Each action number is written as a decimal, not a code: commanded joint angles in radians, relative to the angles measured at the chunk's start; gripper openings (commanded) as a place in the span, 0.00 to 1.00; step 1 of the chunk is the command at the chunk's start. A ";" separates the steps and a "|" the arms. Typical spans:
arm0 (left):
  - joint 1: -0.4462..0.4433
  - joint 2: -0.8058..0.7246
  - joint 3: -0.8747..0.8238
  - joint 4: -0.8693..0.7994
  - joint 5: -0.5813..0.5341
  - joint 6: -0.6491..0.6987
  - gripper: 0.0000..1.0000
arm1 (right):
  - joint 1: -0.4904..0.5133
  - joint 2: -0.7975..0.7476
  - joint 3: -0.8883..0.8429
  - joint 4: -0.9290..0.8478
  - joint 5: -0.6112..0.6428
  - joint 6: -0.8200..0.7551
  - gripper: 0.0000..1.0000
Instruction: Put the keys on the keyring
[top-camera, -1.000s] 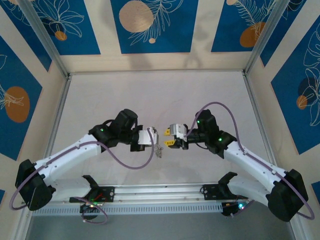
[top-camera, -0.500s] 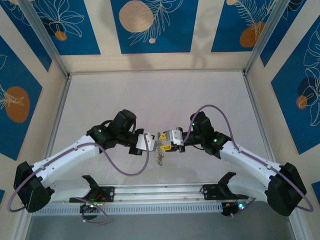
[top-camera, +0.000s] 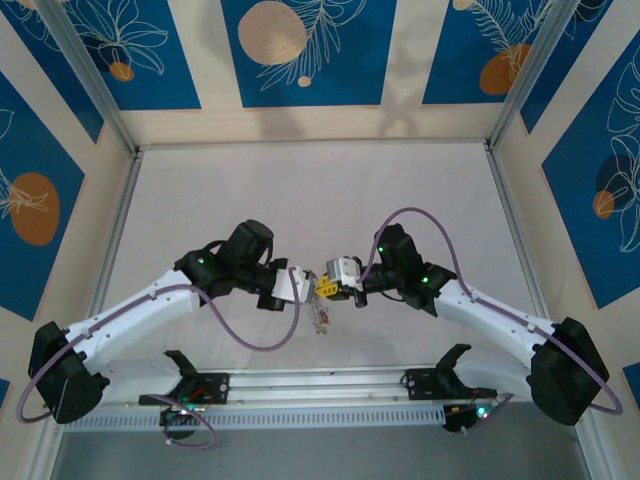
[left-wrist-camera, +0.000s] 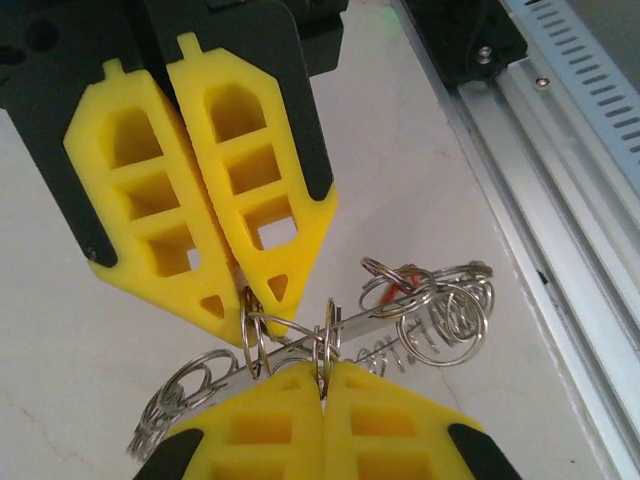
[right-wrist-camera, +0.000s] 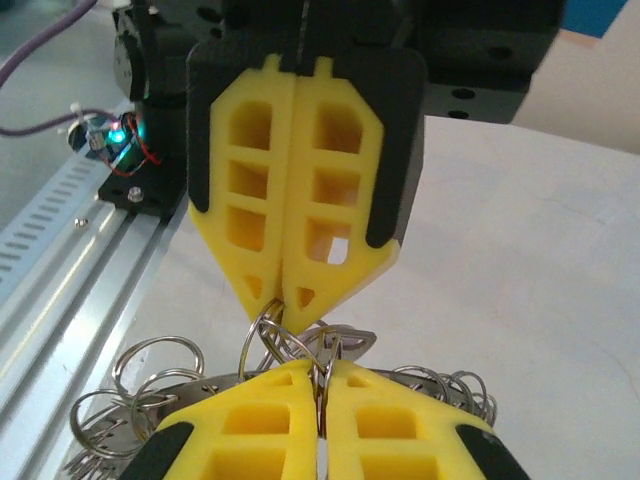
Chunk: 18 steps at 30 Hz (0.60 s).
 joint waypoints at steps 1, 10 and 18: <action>-0.010 -0.026 0.008 0.011 -0.016 0.043 0.00 | -0.022 -0.030 -0.024 0.063 -0.045 0.152 0.11; -0.011 -0.020 0.016 0.011 -0.014 0.056 0.00 | 0.007 -0.087 -0.070 0.103 -0.085 0.154 0.29; -0.011 0.002 0.032 0.011 0.032 0.060 0.00 | 0.028 -0.091 -0.038 0.017 -0.042 0.008 0.27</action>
